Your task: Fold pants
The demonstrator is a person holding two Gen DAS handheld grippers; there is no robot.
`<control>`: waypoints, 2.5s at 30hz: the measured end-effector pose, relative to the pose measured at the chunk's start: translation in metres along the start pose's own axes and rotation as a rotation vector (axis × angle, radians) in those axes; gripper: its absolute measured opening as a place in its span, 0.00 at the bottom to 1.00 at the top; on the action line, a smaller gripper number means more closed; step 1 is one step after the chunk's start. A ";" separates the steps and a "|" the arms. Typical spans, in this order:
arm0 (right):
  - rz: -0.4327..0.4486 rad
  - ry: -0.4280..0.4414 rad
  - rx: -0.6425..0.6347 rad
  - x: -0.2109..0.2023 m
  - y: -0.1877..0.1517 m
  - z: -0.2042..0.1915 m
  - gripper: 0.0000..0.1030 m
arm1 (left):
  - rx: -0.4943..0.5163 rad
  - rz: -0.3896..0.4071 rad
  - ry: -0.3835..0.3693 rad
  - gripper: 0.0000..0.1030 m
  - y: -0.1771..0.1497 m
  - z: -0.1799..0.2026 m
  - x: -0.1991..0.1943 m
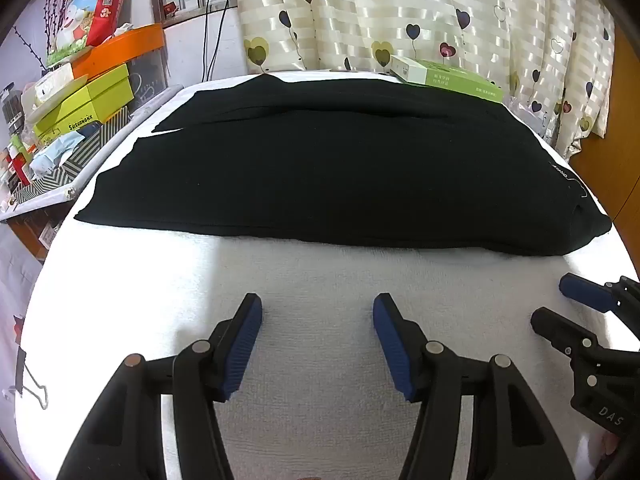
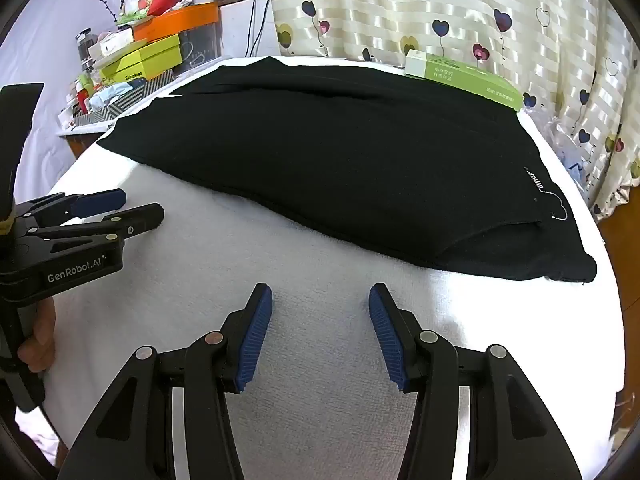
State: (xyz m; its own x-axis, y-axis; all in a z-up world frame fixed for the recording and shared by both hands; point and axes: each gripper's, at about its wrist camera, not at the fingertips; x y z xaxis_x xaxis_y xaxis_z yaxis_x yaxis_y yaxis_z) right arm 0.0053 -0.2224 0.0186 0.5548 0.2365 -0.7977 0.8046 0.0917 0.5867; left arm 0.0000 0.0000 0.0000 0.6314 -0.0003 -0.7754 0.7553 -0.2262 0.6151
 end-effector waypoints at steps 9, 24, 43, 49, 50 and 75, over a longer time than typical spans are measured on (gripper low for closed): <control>0.001 -0.001 -0.001 0.000 0.000 0.000 0.50 | 0.002 0.000 0.002 0.59 0.000 0.001 0.000; 0.001 -0.002 -0.002 0.000 0.000 -0.001 0.50 | 0.005 -0.002 0.020 0.64 -0.001 0.002 0.001; 0.002 -0.005 -0.004 0.002 0.002 -0.001 0.51 | -0.008 -0.005 0.016 0.66 -0.001 -0.002 0.001; 0.002 -0.005 -0.004 0.003 0.003 -0.001 0.51 | -0.008 -0.006 0.016 0.66 -0.001 -0.002 0.001; 0.002 -0.005 -0.004 0.003 0.003 -0.001 0.52 | -0.008 -0.005 0.016 0.66 -0.001 -0.002 0.001; 0.002 -0.005 -0.004 0.003 0.002 -0.001 0.52 | -0.006 -0.005 0.018 0.66 -0.001 -0.002 0.001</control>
State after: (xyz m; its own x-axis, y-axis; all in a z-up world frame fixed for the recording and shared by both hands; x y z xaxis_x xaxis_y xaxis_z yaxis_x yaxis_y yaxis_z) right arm 0.0087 -0.2207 0.0176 0.5570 0.2323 -0.7974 0.8029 0.0951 0.5885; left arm 0.0004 0.0023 -0.0011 0.6303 0.0181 -0.7762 0.7598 -0.2200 0.6118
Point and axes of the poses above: each gripper's, at about its wrist camera, not at the fingertips, and x roughly the way its jaws point, z to its right, y to its top, and after that the axes turned 12 degrees about x, right-handed
